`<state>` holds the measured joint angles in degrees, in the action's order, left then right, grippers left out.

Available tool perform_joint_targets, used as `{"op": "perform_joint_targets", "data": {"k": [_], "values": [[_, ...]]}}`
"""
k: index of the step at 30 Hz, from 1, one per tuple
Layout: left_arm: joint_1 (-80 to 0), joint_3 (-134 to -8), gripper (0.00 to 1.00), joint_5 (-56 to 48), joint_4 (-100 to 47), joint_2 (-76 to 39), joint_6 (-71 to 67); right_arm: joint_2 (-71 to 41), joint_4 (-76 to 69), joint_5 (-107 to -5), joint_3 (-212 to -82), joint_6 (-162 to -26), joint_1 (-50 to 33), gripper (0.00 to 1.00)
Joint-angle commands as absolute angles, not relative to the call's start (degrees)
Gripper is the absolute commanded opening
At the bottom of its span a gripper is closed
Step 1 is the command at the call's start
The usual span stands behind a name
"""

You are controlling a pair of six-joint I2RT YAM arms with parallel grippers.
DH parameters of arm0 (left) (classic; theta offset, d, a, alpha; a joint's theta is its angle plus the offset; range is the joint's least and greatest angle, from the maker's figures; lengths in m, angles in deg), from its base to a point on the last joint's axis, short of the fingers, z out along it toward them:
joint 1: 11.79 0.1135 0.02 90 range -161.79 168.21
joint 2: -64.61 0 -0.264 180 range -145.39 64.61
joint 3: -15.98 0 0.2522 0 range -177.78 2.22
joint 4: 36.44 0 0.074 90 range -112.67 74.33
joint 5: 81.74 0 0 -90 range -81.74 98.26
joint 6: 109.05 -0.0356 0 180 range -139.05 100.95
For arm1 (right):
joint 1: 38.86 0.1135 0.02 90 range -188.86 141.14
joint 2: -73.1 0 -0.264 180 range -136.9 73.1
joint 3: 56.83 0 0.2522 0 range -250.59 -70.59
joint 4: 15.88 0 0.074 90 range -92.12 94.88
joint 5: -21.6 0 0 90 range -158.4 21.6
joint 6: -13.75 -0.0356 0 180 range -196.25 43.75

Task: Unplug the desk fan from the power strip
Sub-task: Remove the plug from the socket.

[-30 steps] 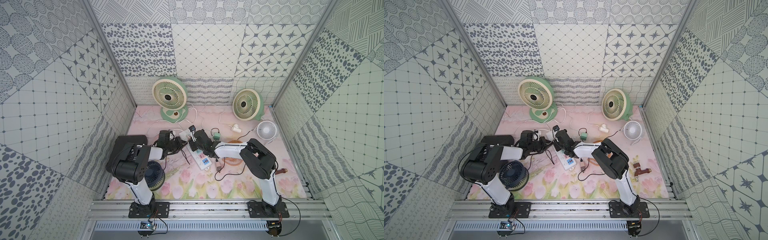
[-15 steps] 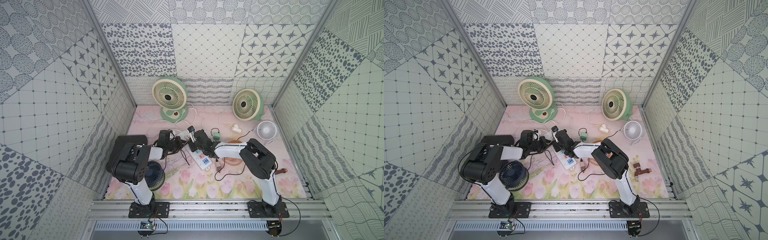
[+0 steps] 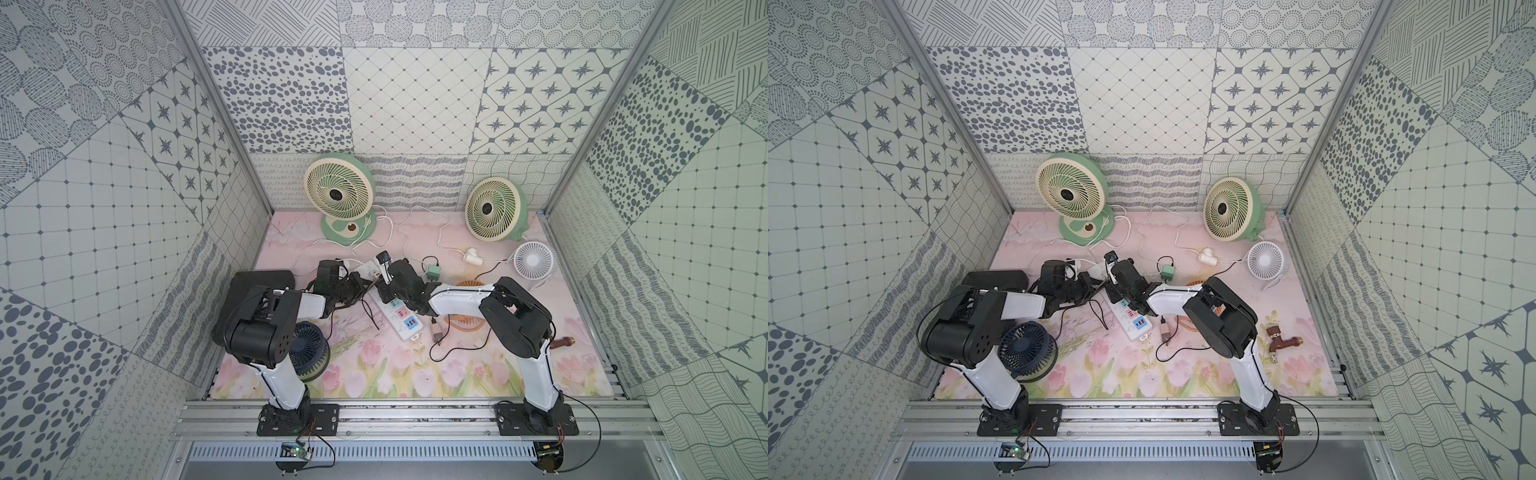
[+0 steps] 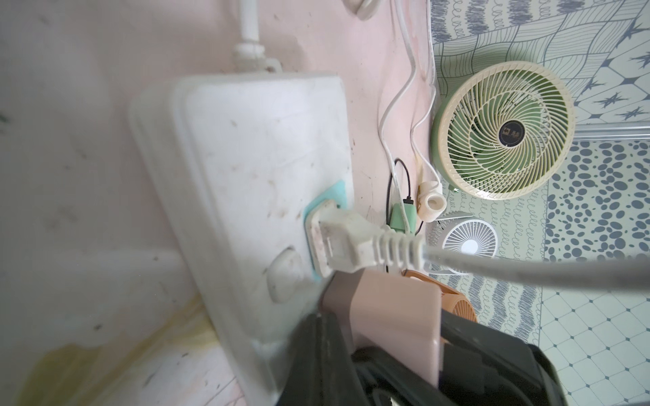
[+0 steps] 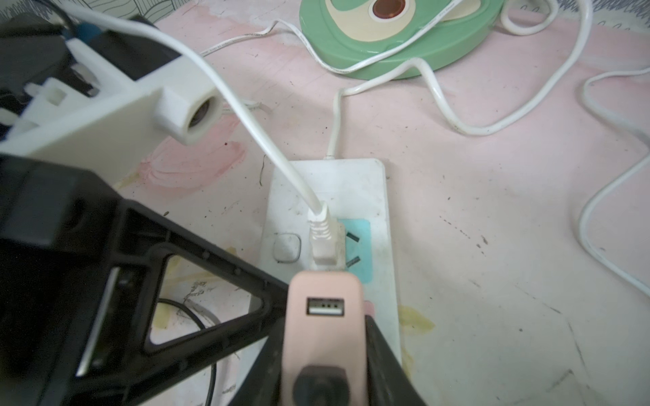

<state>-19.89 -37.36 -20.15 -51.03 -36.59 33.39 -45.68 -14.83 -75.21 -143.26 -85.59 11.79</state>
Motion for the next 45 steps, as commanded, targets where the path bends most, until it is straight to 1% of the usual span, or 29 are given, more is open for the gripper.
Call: {"op": "perform_joint_targets", "data": {"k": [1,3,6,8,10,13,15,22,24,29,32,36,39,43,45], "values": [[-19.64,-37.34,0.0,-15.48,-42.47,-37.77,31.66,-45.45,-16.77,-76.21,-145.57,-81.53,16.13,0.1],[-19.61,-37.42,0.0,-15.25,-42.11,-37.69,31.48,-45.16,-17.19,-75.34,-145.04,-83.55,15.19,0.09],[-19.61,-37.5,0.0,-15.23,-41.65,-37.61,31.33,-44.82,-19.0,-70.24,-143.48,-90.01,11.57,0.09],[-19.5,-37.59,0.0,-15.07,-41.33,-37.6,31.23,-44.93,-19.32,-68.83,-143.27,-91.05,10.95,0.09],[-19.55,-37.73,0.0,-15.03,-41.05,-37.58,31.13,-45.02,-17.99,-69.57,-144.07,-88.84,12.22,0.09],[-19.5,-37.85,0.0,-14.95,-40.89,-37.64,31.07,-45.4,-15.36,-74.93,-146.26,-82.21,15.53,0.09],[-19.47,-37.91,0.0,-14.86,-40.66,-37.75,30.92,-45.5,-14.78,-76.53,-146.95,-80.25,16.48,0.09],[-19.41,-38.13,0.0,-14.91,-40.17,-37.91,30.75,-44.36,-18.23,-68.58,-143.55,-89.93,10.86,0.09],[-19.42,-38.13,0.0,-14.94,-40.23,-37.95,30.87,-44.44,-17.15,-69.52,-144.04,-88.42,11.61,0.09],[-19.44,-38.13,0.0,-14.88,-40.14,-37.87,30.7,-45.27,-13.21,-78.0,-147.38,-79.14,16.67,0.09],[-19.47,-38.04,0.0,-14.94,-40.12,-37.76,30.73,-44.61,-14.16,-77.27,-146.55,-81.24,15.58,0.09],[-19.4,-38.04,0.0,-15.1,-40.1,-37.61,30.74,-43.32,-16.58,-71.27,-143.91,-88.76,11.51,0.09],[-19.49,-37.95,0.0,-15.05,-40.08,-37.68,30.78,-43.29,-15.26,-72.26,-144.42,-86.75,12.64,0.09],[-19.44,-37.95,0.0,-14.9,-40.25,-37.68,30.77,-44.16,-12.54,-78.93,-147.01,-79.01,16.91,0.09],[-19.41,-38.03,0.0,-14.86,-40.13,-37.77,30.84,-44.4,-12.15,-79.79,-147.51,-77.67,17.58,0.09]]}}
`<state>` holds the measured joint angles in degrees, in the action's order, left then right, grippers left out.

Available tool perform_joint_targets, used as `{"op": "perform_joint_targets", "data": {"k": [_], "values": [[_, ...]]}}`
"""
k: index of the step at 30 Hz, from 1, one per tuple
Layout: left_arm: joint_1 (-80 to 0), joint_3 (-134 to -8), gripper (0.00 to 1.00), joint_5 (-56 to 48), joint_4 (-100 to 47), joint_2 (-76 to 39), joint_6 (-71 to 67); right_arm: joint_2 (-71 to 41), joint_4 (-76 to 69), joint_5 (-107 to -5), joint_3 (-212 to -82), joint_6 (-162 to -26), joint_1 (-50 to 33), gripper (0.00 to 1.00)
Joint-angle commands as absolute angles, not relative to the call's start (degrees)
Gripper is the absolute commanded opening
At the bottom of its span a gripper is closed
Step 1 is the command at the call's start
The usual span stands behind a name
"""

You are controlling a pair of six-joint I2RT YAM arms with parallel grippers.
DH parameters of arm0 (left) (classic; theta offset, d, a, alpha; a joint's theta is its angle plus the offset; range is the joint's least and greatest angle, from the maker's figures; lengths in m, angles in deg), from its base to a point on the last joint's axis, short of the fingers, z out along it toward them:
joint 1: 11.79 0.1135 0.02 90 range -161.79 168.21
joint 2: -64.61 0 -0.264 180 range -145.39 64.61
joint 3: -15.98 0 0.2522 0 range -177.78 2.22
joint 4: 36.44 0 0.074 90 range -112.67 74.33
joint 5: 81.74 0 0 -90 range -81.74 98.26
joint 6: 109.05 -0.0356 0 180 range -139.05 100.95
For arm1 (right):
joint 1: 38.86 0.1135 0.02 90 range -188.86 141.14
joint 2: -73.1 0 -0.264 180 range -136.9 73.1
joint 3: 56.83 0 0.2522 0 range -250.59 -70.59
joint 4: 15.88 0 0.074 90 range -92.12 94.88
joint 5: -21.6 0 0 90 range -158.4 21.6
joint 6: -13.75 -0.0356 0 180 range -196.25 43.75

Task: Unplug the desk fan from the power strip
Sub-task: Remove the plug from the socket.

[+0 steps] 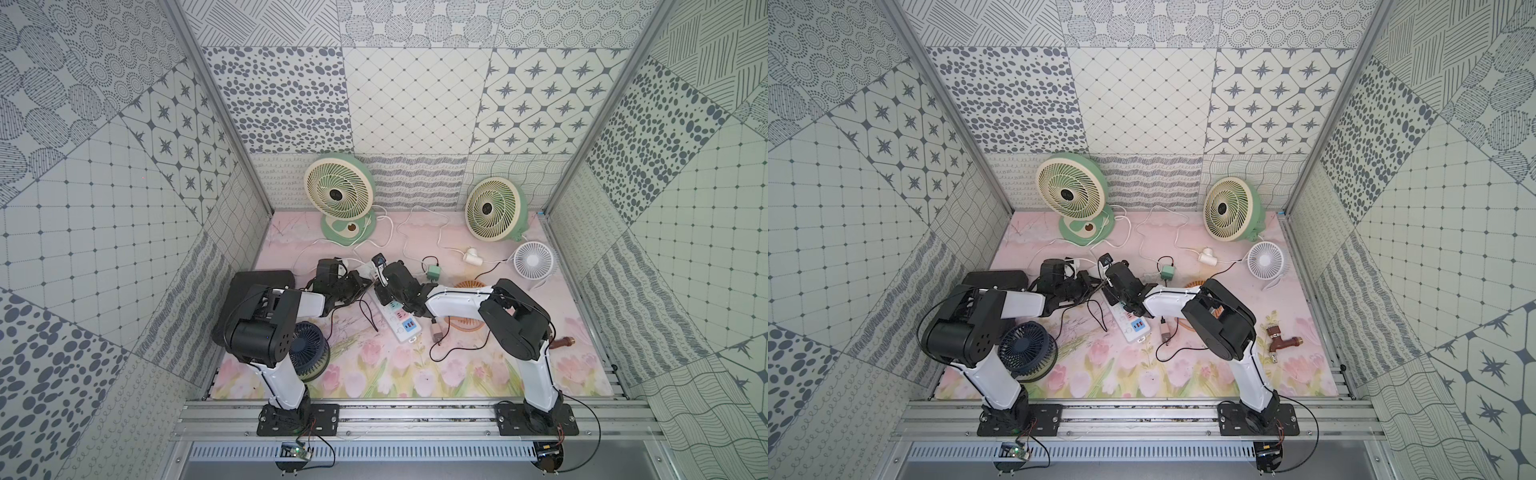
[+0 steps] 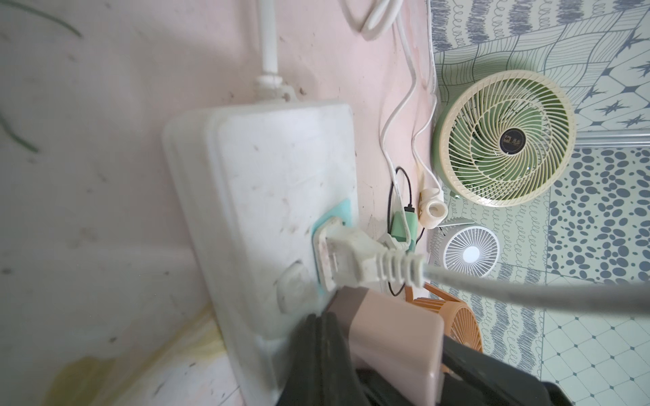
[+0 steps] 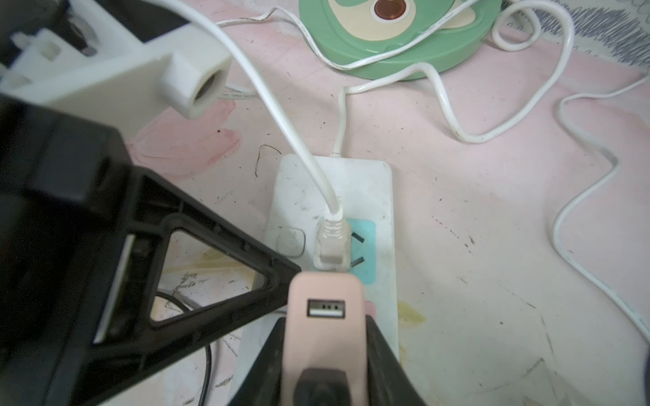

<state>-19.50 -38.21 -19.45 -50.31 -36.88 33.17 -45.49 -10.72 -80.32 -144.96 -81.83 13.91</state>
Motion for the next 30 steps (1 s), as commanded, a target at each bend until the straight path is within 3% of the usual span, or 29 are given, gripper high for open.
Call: {"op": "perform_joint_targets", "data": {"k": [1,8,16,23,30], "values": [[-19.42,-38.04,0.0,-14.92,-40.19,-37.85,30.93,-44.37,-12.3,-79.14,-147.39,-78.36,17.33,0.09],[-19.43,-37.94,0.0,-14.46,-39.55,-37.07,30.34,-43.2,-16.82,-69.41,-143.58,-90.28,11.26,0.09],[-19.43,-37.95,0.0,-14.44,-39.64,-37.35,30.34,-44.36,-11.57,-79.61,-147.76,-78.39,17.49,0.09],[-19.43,-37.95,0.0,-14.42,-39.57,-37.4,30.25,-42.61,-15.69,-71.04,-143.84,-89.14,11.92,0.09],[-19.44,-37.95,0.0,-14.35,-39.59,-37.58,30.32,-43.53,-11.81,-79.74,-147.02,-79.25,16.86,0.09]]}}
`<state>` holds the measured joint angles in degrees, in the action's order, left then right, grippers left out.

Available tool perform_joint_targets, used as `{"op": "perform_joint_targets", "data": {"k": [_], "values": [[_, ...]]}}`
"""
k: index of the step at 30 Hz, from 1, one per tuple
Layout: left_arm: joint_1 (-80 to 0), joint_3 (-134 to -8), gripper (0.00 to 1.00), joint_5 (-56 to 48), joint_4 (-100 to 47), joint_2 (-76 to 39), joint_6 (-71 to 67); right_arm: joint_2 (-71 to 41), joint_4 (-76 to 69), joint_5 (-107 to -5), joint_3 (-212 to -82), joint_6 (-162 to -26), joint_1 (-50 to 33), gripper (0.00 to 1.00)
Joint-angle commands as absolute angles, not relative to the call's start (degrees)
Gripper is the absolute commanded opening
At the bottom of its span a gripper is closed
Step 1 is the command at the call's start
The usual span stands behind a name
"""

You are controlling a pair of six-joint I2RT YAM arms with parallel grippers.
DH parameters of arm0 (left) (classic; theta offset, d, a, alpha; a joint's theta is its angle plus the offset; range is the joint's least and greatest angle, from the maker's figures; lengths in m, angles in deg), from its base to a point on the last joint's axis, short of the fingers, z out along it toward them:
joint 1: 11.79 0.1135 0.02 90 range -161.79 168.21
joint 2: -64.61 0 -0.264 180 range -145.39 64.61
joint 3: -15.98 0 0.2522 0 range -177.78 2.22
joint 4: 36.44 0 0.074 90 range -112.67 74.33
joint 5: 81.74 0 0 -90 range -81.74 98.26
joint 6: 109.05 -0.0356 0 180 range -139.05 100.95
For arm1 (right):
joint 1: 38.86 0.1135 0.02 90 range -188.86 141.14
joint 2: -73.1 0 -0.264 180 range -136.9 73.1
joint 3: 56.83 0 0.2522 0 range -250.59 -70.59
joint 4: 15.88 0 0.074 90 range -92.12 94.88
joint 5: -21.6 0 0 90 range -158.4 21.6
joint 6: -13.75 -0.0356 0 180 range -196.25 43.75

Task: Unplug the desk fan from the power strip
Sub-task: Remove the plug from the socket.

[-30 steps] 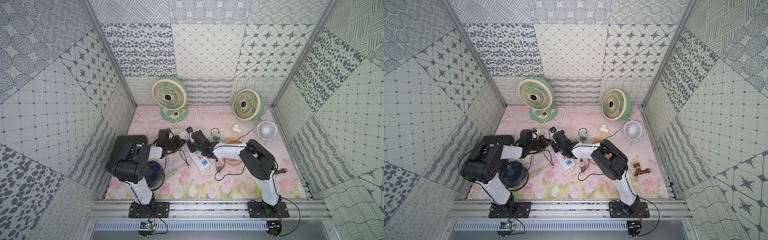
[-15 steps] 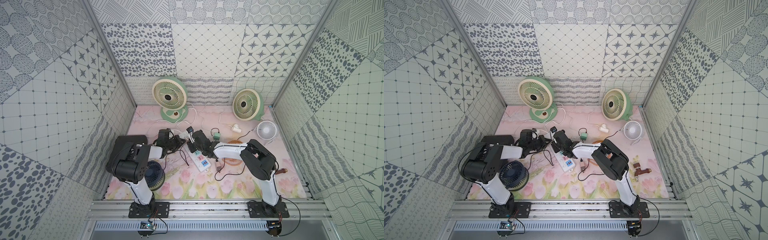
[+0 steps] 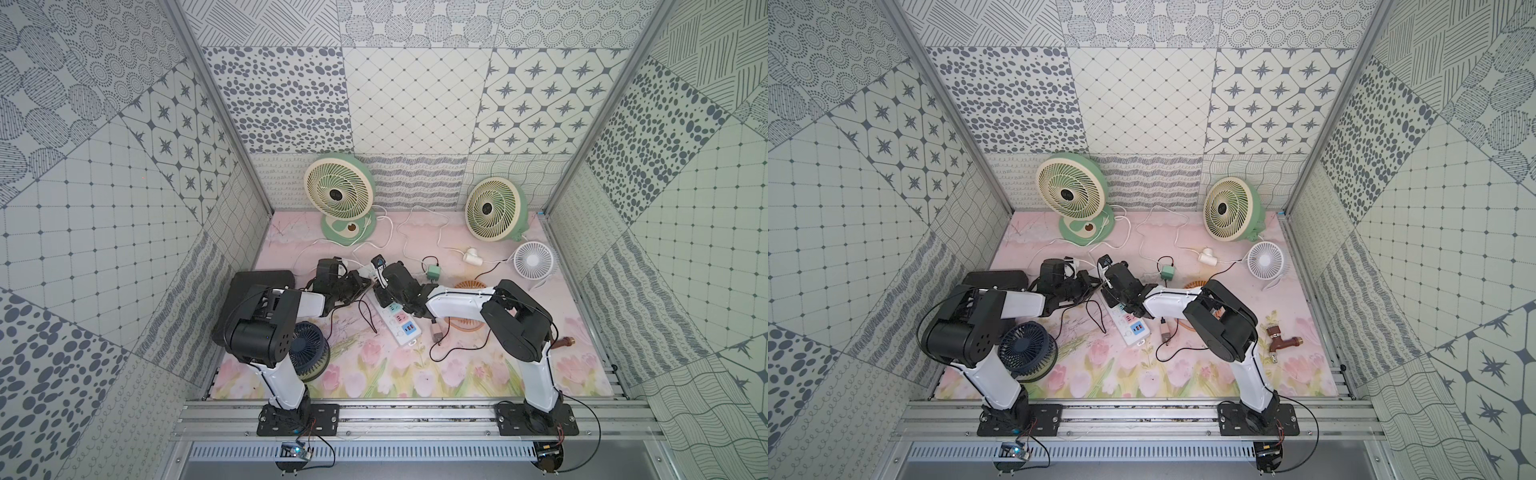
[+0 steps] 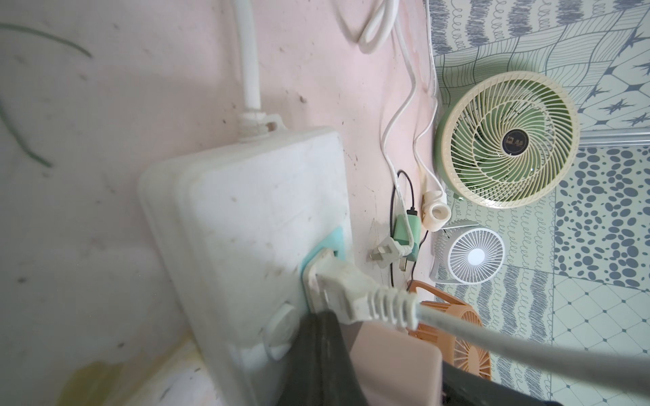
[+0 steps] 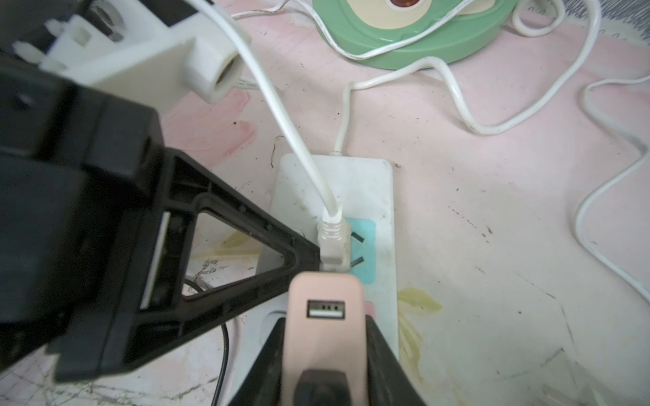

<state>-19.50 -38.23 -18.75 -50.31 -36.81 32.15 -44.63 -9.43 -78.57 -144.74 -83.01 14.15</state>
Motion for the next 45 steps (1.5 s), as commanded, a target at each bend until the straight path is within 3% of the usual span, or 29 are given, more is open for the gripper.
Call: {"op": "perform_joint_targets", "data": {"k": [1,8,16,22,30,38,45], "values": [[-19.42,-37.95,0.0,-14.4,-39.51,-37.56,30.3,-43.44,-11.76,-79.7,-146.88,-79.75,16.67,0.09],[-19.48,-37.86,0.0,-14.28,-39.2,-37.21,30.08,-41.99,-16.09,-70.65,-143.13,-89.16,11.47,0.09],[-19.43,-37.86,0.0,-14.17,-39.25,-37.16,30.09,-42.99,-11.38,-80.06,-146.88,-78.83,17.17,0.09],[-19.44,-37.77,0.0,-14.22,-39.2,-36.78,30.12,-41.75,-15.46,-70.1,-143.31,-90.51,11.11,0.09],[-19.33,-37.84,0.0,-14.17,-39.35,-37.06,30.03,-42.97,-10.5,-79.73,-147.13,-80.07,16.71,0.09],[-19.27,-37.86,0.0,-14.26,-39.29,-36.97,30.08,-41.6,-14.54,-70.84,-143.35,-90.82,11.16,0.09],[-19.37,-37.95,0.0,-14.29,-39.12,-36.94,30.13,-42.83,-9.26,-80.38,-147.19,-80.24,16.57,0.09]]}}
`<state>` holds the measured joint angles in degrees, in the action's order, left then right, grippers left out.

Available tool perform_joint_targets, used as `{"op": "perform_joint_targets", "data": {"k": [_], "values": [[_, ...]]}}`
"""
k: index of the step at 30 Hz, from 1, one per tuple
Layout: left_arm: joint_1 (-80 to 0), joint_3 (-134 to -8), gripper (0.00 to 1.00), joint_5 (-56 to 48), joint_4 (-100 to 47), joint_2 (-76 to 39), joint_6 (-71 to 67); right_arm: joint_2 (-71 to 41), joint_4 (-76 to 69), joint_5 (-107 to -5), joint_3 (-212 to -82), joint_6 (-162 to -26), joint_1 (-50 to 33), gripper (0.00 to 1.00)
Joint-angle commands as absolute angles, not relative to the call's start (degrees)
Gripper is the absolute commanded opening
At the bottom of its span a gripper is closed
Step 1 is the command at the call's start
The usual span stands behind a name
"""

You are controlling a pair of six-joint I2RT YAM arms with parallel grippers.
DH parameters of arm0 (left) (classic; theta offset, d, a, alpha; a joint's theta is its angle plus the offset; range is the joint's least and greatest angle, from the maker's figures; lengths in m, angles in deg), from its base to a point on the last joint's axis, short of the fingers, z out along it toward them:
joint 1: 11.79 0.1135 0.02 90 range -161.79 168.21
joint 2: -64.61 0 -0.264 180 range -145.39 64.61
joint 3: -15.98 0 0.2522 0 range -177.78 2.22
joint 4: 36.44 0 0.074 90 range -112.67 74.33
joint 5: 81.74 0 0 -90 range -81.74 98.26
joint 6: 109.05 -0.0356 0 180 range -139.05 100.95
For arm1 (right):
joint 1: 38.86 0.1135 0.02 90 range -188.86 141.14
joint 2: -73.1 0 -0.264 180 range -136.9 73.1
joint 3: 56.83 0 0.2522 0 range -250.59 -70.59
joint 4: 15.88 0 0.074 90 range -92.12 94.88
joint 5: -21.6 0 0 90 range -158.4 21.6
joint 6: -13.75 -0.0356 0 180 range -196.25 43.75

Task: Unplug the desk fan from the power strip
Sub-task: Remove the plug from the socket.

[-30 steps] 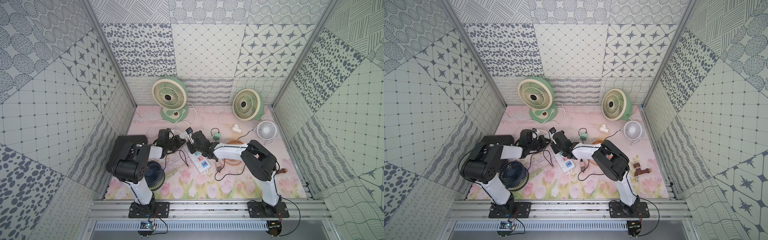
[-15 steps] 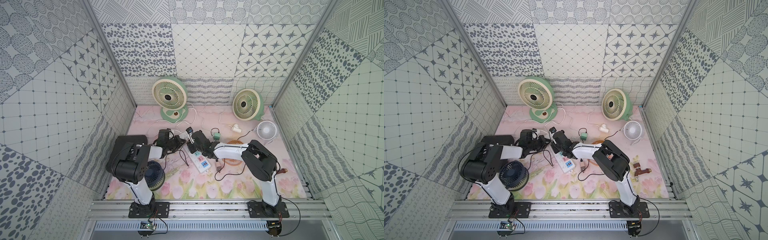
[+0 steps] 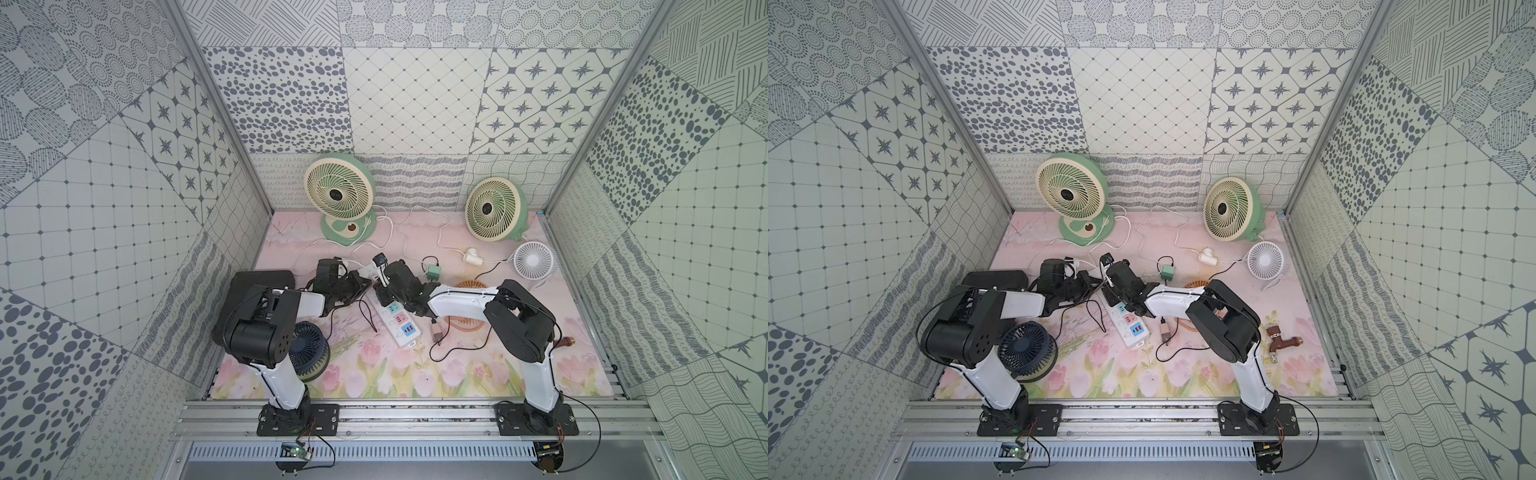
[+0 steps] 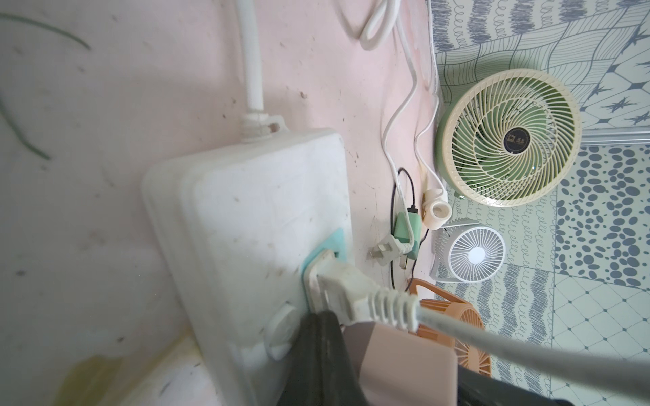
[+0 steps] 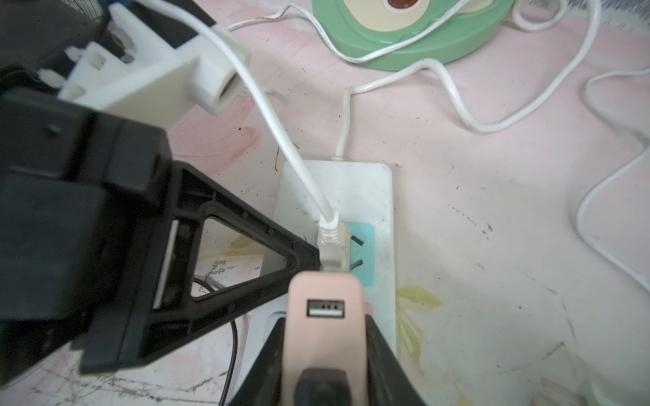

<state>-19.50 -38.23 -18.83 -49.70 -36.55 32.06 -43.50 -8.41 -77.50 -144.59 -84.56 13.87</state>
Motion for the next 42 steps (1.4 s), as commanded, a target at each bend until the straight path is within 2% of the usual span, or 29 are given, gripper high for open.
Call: {"op": "perform_joint_targets", "data": {"k": [1,9,18,25,33,42], "values": [[-19.26,-38.02,0.0,-14.25,-39.05,-37.05,30.12,-42.82,-9.09,-81.23,-147.16,-79.78,16.67,0.09],[-19.07,-38.13,0.0,-14.2,-38.93,-36.99,30.07,-41.69,-11.35,-73.79,-145.04,-86.52,12.95,0.09],[-19.23,-38.13,0.0,-14.24,-38.85,-36.99,29.99,-40.87,-10.02,-80.1,-145.44,-80.65,15.23,0.09],[-19.15,-37.99,0.0,-14.32,-38.91,-36.9,29.95,-39.79,-13.5,-70.86,-142.6,-89.16,10.82,0.09],[-19.09,-37.95,0.0,-14.64,-39.01,-36.26,29.96,-38.59,-10.58,-77.68,-143.67,-81.91,13.47,0.09],[-18.08,-36.74,0.0,-15.21,-38.46,-30.66,29.52,-33.28,-9.16,-69.94,-141.45,-80.09,12.2,0.1]]}}
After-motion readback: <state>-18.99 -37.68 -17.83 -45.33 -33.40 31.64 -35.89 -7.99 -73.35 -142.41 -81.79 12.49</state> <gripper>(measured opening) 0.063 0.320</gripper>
